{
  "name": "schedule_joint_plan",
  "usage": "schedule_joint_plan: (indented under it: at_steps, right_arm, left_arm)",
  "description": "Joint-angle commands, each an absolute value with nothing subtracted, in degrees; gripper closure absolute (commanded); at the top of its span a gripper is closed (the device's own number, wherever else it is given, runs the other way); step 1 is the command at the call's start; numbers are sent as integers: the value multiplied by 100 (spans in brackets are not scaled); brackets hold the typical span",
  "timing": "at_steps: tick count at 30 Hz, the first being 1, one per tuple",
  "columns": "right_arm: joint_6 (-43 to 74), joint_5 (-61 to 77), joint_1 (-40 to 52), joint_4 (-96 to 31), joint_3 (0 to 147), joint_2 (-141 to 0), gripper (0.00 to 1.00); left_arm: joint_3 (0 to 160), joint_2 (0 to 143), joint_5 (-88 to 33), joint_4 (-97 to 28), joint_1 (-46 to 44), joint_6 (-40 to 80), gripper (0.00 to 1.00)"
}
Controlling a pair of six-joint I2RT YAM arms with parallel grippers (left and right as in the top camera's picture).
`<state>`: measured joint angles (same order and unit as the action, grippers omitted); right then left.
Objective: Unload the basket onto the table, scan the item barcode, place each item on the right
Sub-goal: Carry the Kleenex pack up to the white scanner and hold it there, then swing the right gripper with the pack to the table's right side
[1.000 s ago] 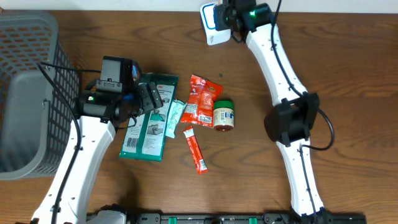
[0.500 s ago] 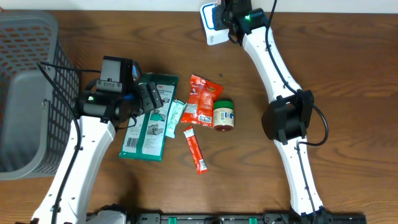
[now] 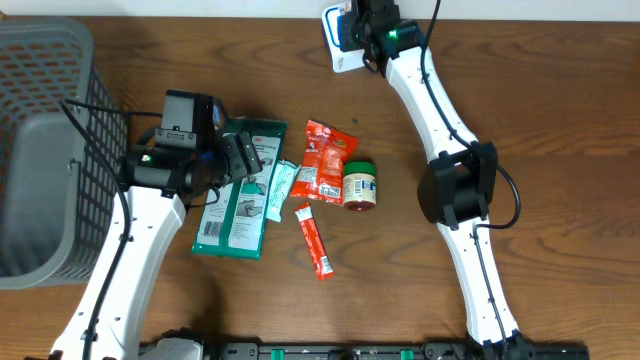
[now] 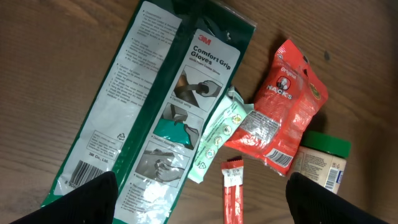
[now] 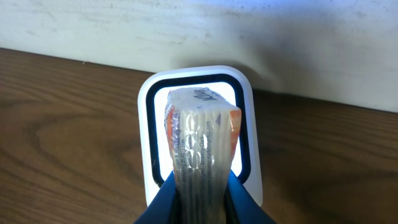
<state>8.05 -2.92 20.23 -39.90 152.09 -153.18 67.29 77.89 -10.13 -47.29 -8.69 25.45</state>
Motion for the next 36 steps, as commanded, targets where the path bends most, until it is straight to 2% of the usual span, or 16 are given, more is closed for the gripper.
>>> schedule_joint_plan:
  at_steps: [1,10,19,25,36]
  right_arm:
    - [873,-257,2045,-4007,15281,-15384,86]
    - [886,-246,1951,-4875,15292,-14403,88]
    - [801,-255,1678,-7406,15292,-12403,92]
    - [805,-252,1111,-8643,15292,-11504,98]
    - [805,-471,-189,-9732,15159,-11469,99]
  left_arm:
    - [6816,7758,-958,-4729,-854,2512,13]
    - [6816,7758,-958,-4729,-854,2512,13]
    - [6816,7758,-958,-4729,-854,2512,13]
    - [6816,7758,-958,-4729,-854,2512,13]
    - [6816,7758,-958,-4729,-854,2512,13]
